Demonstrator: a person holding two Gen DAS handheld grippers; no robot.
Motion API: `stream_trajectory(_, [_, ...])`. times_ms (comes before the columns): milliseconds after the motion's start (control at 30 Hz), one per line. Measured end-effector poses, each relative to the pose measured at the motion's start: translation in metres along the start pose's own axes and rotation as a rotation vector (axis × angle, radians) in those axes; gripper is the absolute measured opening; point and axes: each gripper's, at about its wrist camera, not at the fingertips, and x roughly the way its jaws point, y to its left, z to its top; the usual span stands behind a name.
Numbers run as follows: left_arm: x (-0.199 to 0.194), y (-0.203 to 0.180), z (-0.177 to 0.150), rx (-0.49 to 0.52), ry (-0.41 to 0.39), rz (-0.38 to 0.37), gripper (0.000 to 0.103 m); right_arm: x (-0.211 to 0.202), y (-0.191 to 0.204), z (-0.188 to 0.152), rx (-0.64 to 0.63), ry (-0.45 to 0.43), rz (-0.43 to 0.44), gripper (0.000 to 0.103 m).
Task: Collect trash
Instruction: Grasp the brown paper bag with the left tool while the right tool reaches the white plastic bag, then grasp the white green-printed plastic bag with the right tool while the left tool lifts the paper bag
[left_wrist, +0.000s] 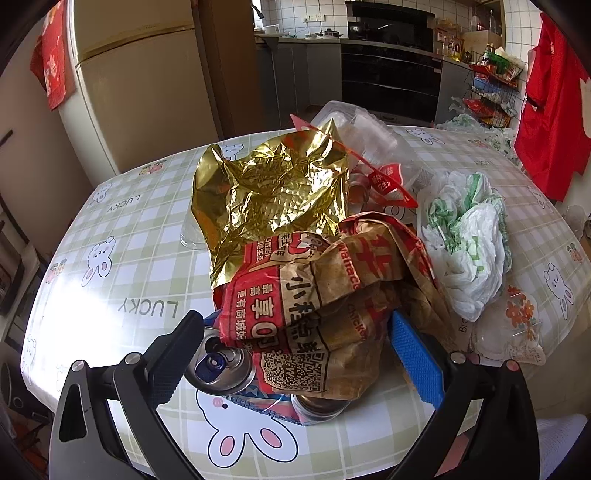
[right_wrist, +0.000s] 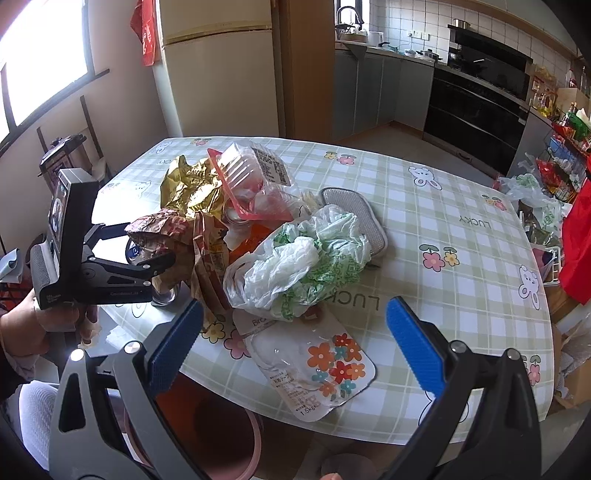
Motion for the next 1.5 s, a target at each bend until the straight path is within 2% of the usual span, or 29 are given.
stream_trajectory(133, [-0.003,-0.004,-0.002,0.031,-0.030,0.031,0.097,0.006,0.001,-0.003,-0.001,0.015,-0.006,0.098])
stream_trajectory(200, [-0.011,-0.004,-0.003,0.035,-0.055,0.037,0.088,0.008,0.000,-0.004,0.006,0.023,-0.009,0.098])
stream_trajectory(233, [-0.014,-0.004,-0.004,0.032,-0.058,0.026,0.079,0.008,-0.001,-0.005,0.008,0.026,-0.010,0.098])
stream_trajectory(333, [-0.028,-0.001,-0.006,0.023,-0.098,0.023,0.077,0.010,-0.003,-0.005,0.016,0.032,-0.030,0.098])
stream_trajectory(600, [-0.060,0.007,-0.004,-0.005,-0.169,0.004,0.070,0.011,-0.007,-0.008,0.031,0.039,-0.016,0.098])
stream_trajectory(867, [-0.093,0.009,-0.003,-0.025,-0.244,0.025,0.069,0.021,-0.015,-0.013,0.085,0.055,-0.001,0.098])
stream_trajectory(967, [-0.096,0.004,-0.006,-0.001,-0.242,0.031,0.069,0.031,-0.019,-0.009,0.134,0.052,0.036,0.098])
stream_trajectory(1100, [-0.093,-0.002,-0.015,0.011,-0.230,0.039,0.069,0.058,-0.013,0.004,0.122,0.060,0.043,0.097])
stream_trajectory(1267, [-0.090,0.006,-0.023,-0.031,-0.212,0.056,0.069,0.099,-0.005,0.017,0.185,0.080,0.048,0.097])
stream_trajectory(1333, [-0.088,0.008,-0.028,-0.055,-0.198,0.047,0.069,0.117,0.000,0.019,0.190,0.110,0.018,0.097])
stream_trajectory(1400, [-0.088,0.009,-0.031,-0.067,-0.192,0.042,0.069,0.132,0.001,0.017,0.211,0.150,0.026,0.097])
stream_trajectory(1500, [-0.089,0.011,-0.033,-0.078,-0.192,0.038,0.069,0.145,0.001,0.014,0.228,0.200,0.019,0.078])
